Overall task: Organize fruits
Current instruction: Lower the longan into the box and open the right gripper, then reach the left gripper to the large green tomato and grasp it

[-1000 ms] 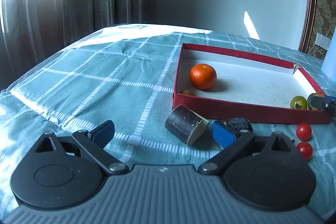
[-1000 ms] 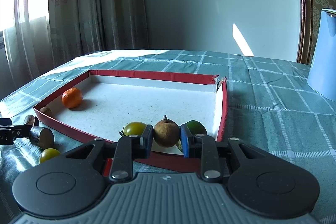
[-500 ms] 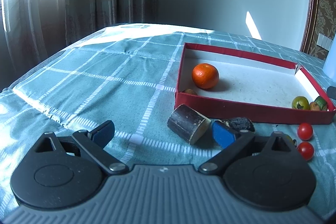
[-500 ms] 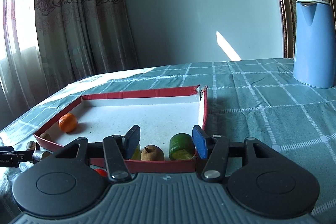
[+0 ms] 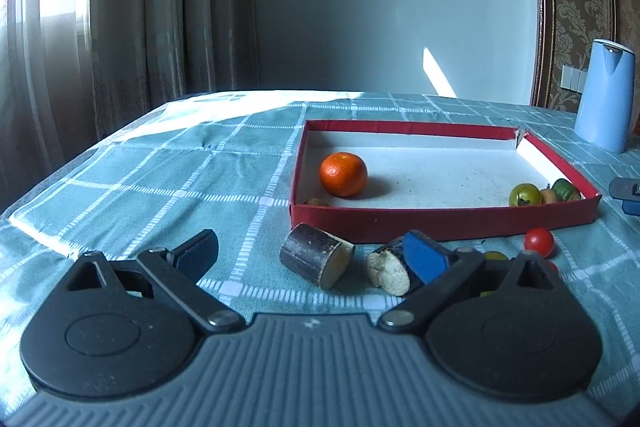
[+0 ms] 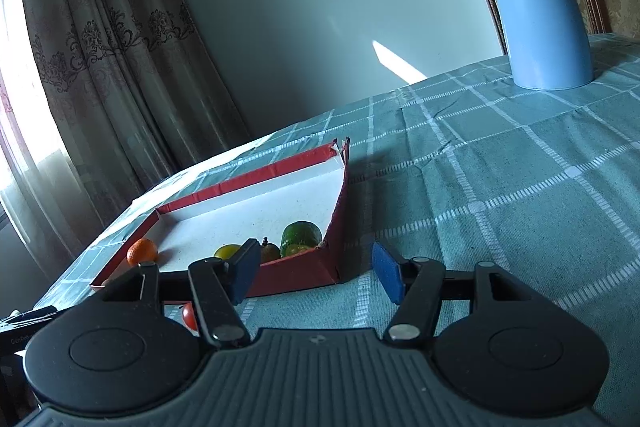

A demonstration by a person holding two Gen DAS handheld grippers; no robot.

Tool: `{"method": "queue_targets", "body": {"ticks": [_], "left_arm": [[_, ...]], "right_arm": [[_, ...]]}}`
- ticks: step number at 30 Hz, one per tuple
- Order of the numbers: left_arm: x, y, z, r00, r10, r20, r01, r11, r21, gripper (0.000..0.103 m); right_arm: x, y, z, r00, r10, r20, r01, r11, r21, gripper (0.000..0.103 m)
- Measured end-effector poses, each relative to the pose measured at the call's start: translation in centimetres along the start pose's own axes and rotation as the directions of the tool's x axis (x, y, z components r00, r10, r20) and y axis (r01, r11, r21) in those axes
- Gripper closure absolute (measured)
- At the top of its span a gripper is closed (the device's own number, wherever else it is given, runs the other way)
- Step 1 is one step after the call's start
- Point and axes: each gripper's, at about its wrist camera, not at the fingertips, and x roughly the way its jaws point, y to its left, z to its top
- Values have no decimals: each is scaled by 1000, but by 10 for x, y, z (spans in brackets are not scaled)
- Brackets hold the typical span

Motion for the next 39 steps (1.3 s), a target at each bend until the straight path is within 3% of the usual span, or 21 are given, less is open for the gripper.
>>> {"method": "queue_targets", "body": {"ticks": [5,9,14,20,23,25,27,33,36,39], "left_arm": [[-12,-11,-1,997,-9,72,4,998,60,4],[-12,-26,-1,998,-27,61,18,991,134,4],[-13,-42,0,995,-88,52,78,983,168,3],[-19,-71,-4,982,-177,60,155,951,268,4],[-14,-82,-3,979,-199,36,180,938,298,11],[-9,-85,-3,978,-206,11,193,933,303,21],[-5,-87,-5,979,-203,-13,197,933,299,23],[-2,-86,-6,972,-228,-56,235,934,271,44],[0,-88,-6,966,-245,-83,259,927,271,46],[4,-91,-6,962,-248,-113,270,924,270,56]], "right_arm": [[2,-4,0,1000,3,-12,-3,1000,21,38],[3,-5,0,1000,4,-16,-3,1000,31,38],[3,-5,-1,1000,9,-23,-8,999,32,38],[3,-6,0,1000,12,-29,-11,999,36,38],[3,-5,0,999,13,-29,-12,999,36,38],[3,-6,0,999,14,-30,-13,999,37,38],[4,-6,0,999,16,-32,-15,999,39,38],[5,-6,0,999,18,-39,-16,999,39,35],[4,-6,0,999,18,-35,-17,999,39,31],[4,-6,0,999,18,-36,-17,999,39,31]]}}
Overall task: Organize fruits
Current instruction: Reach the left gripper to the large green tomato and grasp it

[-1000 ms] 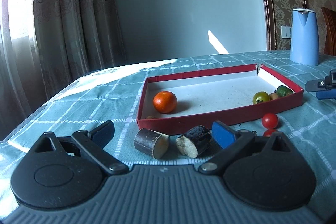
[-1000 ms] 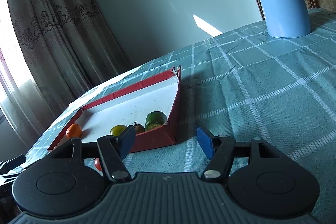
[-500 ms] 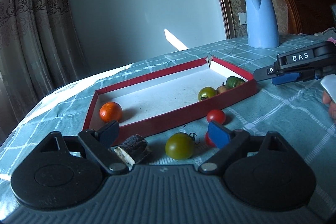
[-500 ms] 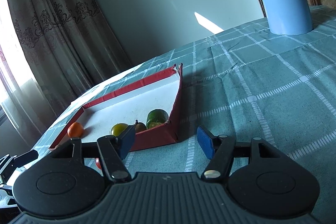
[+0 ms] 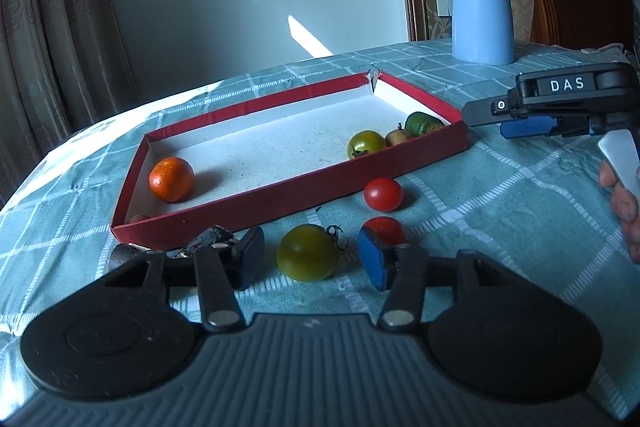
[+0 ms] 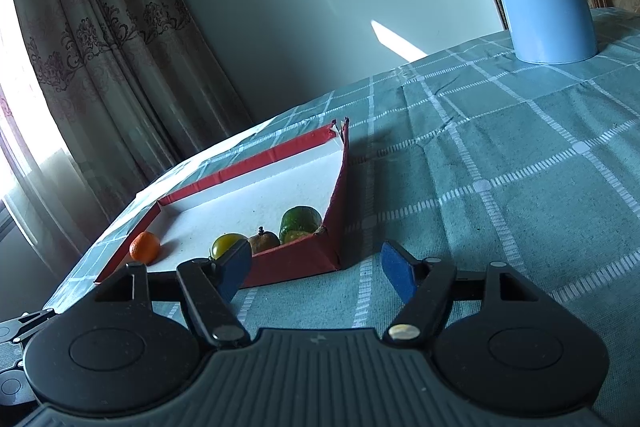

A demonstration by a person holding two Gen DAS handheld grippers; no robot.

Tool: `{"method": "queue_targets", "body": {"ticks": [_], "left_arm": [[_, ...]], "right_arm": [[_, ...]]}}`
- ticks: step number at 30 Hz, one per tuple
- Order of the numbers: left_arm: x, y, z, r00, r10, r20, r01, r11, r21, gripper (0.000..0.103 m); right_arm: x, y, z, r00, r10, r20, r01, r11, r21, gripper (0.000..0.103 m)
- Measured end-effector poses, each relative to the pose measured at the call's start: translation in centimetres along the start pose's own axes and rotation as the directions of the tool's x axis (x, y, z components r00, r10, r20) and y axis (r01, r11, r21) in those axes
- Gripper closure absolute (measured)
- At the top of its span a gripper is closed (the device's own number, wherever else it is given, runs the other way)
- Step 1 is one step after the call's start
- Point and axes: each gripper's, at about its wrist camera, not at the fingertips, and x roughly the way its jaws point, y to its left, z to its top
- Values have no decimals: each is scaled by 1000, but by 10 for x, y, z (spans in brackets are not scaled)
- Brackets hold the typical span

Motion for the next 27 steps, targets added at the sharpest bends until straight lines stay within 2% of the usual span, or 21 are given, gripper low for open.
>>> {"method": "queue_targets", "body": {"ticks": [5,7,10,11,12,13,18,27], "left_arm": [[9,12,3,998,-10,-59,5,997,-82,61],[11,17,2,998,-27,-65,19,994,-109,62],[13,17,2,998,-15,-69,7,993,-114,62],[14,16,2,997,-13,-75,4,994,-112,64],[16,16,2,996,-21,-83,12,994,-112,72],[16,16,1,996,-23,-86,13,993,-115,72],[11,23,-1,998,-6,-64,-4,987,-159,73],[-3,20,3,1000,20,-14,-22,989,-145,73]], "right_arm": [[0,0,0,1000,0,0,0,1000,-1,31],[0,0,0,1000,-1,-2,1,1000,0,31],[0,0,0,1000,-1,-3,1,1000,-1,31],[0,0,0,1000,-2,-3,2,1000,-1,31],[0,0,0,1000,-2,-2,2,1000,0,31],[1,0,0,1000,-1,-3,1,1000,0,31],[0,0,0,1000,0,-5,0,1000,2,31],[0,0,0,1000,0,-4,0,1000,3,31]]}}
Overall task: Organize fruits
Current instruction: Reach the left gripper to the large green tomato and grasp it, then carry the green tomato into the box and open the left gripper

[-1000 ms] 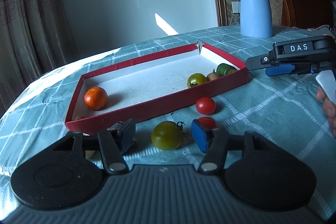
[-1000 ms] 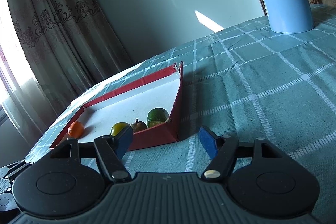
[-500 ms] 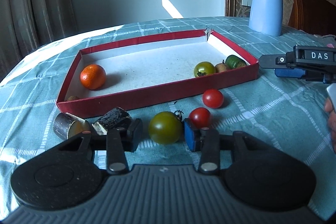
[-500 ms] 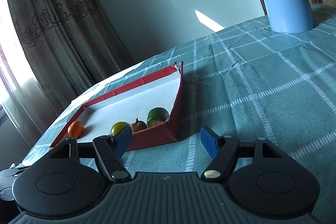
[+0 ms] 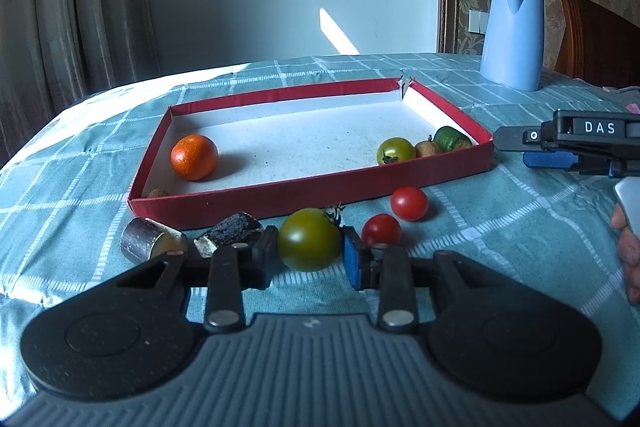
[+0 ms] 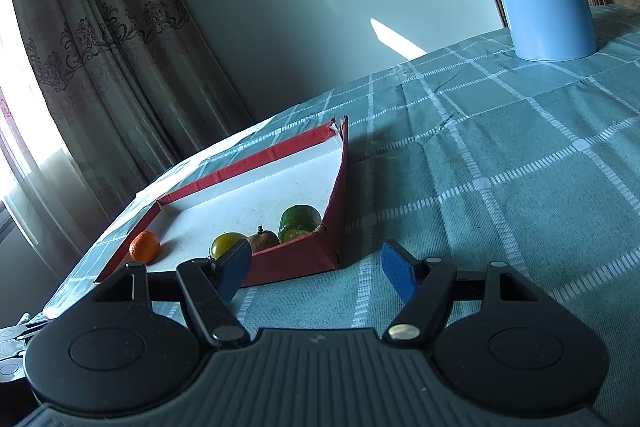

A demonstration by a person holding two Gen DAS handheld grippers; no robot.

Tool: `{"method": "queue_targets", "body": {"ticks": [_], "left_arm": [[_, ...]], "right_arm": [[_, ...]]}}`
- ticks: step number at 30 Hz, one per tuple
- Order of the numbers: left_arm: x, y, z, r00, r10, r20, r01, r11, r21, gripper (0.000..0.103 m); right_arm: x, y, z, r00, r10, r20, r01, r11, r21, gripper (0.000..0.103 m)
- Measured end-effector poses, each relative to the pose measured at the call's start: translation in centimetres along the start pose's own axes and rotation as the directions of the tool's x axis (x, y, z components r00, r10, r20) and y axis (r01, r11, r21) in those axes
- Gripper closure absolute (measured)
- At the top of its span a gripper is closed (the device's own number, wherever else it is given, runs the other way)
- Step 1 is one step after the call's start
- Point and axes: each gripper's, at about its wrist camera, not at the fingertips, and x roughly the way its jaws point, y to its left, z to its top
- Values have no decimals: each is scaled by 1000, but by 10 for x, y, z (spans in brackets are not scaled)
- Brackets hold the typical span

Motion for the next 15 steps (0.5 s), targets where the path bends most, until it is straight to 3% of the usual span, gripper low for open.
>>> {"method": "queue_targets", "body": {"ticks": [4,7,15], "left_arm": [[-6,6,17,999,32,43,-31,999,-24,72],[-1,16,34,993,99,69,-95,994,-54,72],[46,51,55,972,235,-2,-232,960,-159,72]], "right_arm": [[0,0,0,1000,0,-2,0,1000,0,31],[1,0,0,1000,0,-3,0,1000,0,31],[1,0,0,1000,0,-8,0,1000,0,31]]}}
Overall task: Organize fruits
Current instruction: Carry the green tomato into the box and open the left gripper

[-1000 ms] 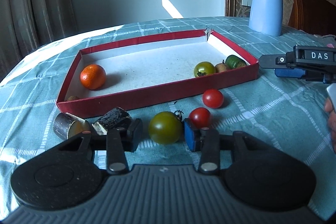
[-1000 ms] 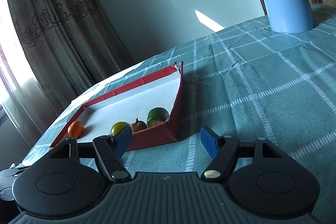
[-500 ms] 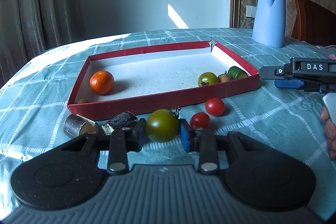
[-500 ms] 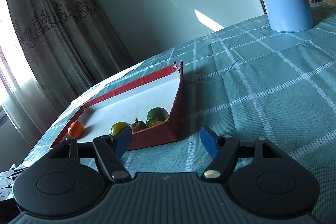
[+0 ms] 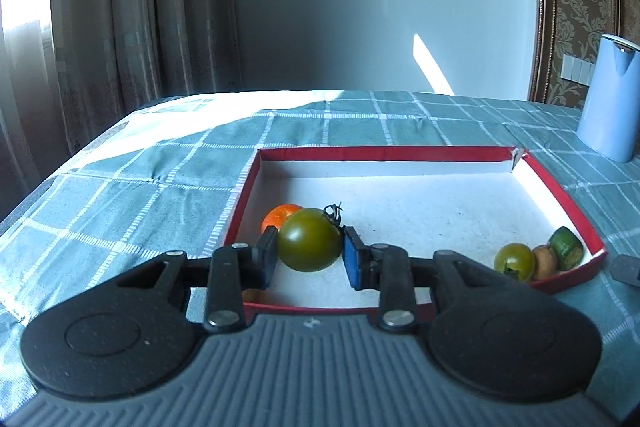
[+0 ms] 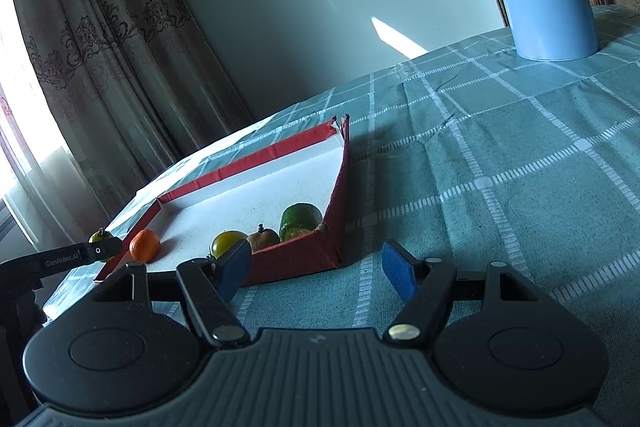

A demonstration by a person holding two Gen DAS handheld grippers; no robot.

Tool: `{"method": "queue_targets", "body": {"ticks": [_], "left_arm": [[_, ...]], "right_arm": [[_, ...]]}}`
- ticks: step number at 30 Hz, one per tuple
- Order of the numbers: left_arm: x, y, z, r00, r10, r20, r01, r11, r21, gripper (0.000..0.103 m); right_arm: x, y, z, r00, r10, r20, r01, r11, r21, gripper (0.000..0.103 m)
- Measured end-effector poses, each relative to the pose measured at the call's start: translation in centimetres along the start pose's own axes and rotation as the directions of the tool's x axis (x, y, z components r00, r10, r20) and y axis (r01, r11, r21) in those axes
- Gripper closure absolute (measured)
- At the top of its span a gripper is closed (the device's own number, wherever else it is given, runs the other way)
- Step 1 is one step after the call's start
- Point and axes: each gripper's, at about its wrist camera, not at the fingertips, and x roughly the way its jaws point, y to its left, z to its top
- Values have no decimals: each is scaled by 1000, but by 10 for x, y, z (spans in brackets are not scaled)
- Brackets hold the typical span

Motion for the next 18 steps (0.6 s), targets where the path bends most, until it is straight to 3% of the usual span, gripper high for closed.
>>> {"method": "queue_targets", "body": {"ticks": [6,13,15,18], "left_arm": [[26,7,-5,998,27,-61,-28,1000,-15,72],[33,8,-10,997,7,-79,-8,1000,-16,72],[36,7,-11,996,6,-89,-7,1000,-12,72],[37,5,-12,996,5,-90,-5,1000,-6,72]], "right_arm": [[3,1,1,1000,-10,-15,10,1000,-6,31],[8,2,0,999,-28,-44,27,999,-18,31],[12,5,-1,997,-40,-68,38,999,-31,24],[16,13,-2,994,-76,-83,69,994,-82,24]]}}
